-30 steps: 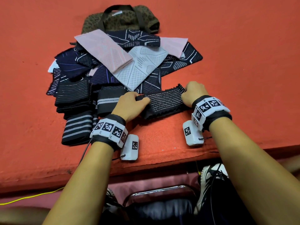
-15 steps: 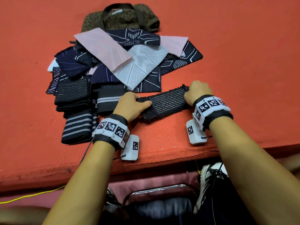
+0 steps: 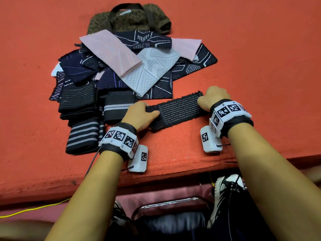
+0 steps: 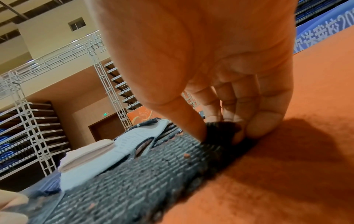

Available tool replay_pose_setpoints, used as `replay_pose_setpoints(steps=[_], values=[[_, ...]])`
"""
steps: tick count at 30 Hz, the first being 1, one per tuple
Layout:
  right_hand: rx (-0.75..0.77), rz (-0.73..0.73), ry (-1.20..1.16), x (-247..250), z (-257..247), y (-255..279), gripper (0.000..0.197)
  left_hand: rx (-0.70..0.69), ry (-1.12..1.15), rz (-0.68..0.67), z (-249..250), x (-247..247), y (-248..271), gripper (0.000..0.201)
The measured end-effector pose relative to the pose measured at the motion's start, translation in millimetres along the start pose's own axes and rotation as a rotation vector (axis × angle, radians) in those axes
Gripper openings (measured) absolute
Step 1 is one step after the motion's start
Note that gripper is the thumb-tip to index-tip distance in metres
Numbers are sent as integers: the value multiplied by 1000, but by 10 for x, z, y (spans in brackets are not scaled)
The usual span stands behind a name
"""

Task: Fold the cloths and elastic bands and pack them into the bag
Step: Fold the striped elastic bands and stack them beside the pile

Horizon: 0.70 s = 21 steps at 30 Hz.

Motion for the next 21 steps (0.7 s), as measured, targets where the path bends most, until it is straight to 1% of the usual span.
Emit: replay_pose_setpoints(steps=[4,6,9,11,12,13,14,15,16,17,18,19,21], values=[[-6,-6,29,-38,2,-43,14,-9,-26,0,8,-5,-2,27],[-8,-1,20,-69,10,-56,22,-1,-8,14,-16,-12,-20,25],[2,16,22,-106,-2,-48,39,16,28,30,-59,-23,-41,34],[38,60,21,-103,-48,-25,53,10,24,34,-67,-31,-49,38],[83,102,16,-91,-95,-5,55,5,22,38,-65,-31,-46,38],[154,141,8,-84,-165,15,50,3,21,42,-66,-30,-46,38],[246,150,-10,-99,-253,40,40,1,25,46,-59,-26,-41,38],[342,108,-39,-137,-348,85,29,4,34,47,-58,-21,-43,37],[426,20,-66,-204,-441,146,21,6,49,47,-57,-15,-43,37],[493,-83,-82,-290,-522,217,17,13,67,46,-58,-9,-48,37],[538,-168,-91,-380,-588,280,15,19,89,38,-59,-1,-50,36],[551,-219,-97,-458,-630,323,14,27,112,25,-57,10,-49,35],[524,-212,-108,-542,-666,336,15,35,145,-10,-49,35,-42,33]])
Point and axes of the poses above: each hand's wrist, its own y-axis away from the middle knuckle, its own x-axis out of the back of the hand, z = x × y, the point moved 4 cm from there along -y, towards the middle knuckle
